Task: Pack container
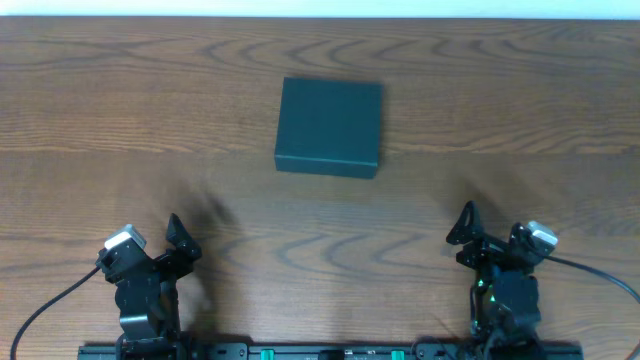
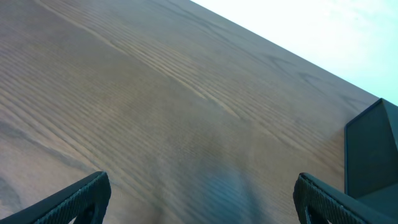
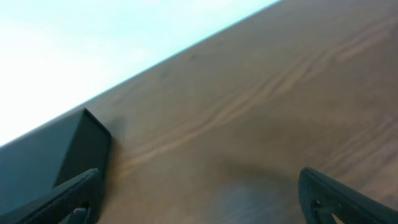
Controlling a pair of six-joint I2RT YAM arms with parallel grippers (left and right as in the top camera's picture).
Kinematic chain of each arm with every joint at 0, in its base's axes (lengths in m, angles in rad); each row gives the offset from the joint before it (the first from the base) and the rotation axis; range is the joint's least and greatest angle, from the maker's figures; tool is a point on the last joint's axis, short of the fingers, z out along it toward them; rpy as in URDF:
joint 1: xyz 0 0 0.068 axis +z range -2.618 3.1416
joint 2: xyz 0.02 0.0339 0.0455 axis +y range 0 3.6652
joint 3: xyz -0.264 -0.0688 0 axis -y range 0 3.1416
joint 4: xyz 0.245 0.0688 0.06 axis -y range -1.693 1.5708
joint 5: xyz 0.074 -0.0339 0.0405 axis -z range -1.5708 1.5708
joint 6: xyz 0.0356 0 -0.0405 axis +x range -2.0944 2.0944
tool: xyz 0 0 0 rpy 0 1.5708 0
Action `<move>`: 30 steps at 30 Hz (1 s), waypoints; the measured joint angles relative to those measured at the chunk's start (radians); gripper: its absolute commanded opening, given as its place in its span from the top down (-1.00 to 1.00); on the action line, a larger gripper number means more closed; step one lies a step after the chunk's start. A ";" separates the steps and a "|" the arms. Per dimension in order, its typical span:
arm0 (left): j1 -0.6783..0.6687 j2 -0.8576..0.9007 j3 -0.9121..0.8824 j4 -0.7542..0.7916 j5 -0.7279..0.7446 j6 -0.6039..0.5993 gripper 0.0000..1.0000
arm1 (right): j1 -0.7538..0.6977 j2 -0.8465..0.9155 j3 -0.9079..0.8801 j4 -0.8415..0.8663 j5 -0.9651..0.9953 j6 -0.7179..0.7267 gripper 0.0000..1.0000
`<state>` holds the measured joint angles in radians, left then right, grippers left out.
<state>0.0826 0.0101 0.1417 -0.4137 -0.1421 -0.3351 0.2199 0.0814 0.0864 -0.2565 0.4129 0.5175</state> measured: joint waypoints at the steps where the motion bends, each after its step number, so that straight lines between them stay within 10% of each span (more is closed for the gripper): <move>1: 0.000 0.000 0.000 0.000 0.000 0.000 -0.90 | 0.000 -0.023 0.000 0.000 0.001 -0.009 -0.99; 30: 0.000 0.000 0.000 0.000 0.000 0.000 -0.90 | 0.000 -0.069 -0.001 0.003 0.005 -0.037 -0.98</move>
<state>0.0826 0.0101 0.1417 -0.4137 -0.1425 -0.3351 0.2199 0.0124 0.0856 -0.2539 0.4183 0.4805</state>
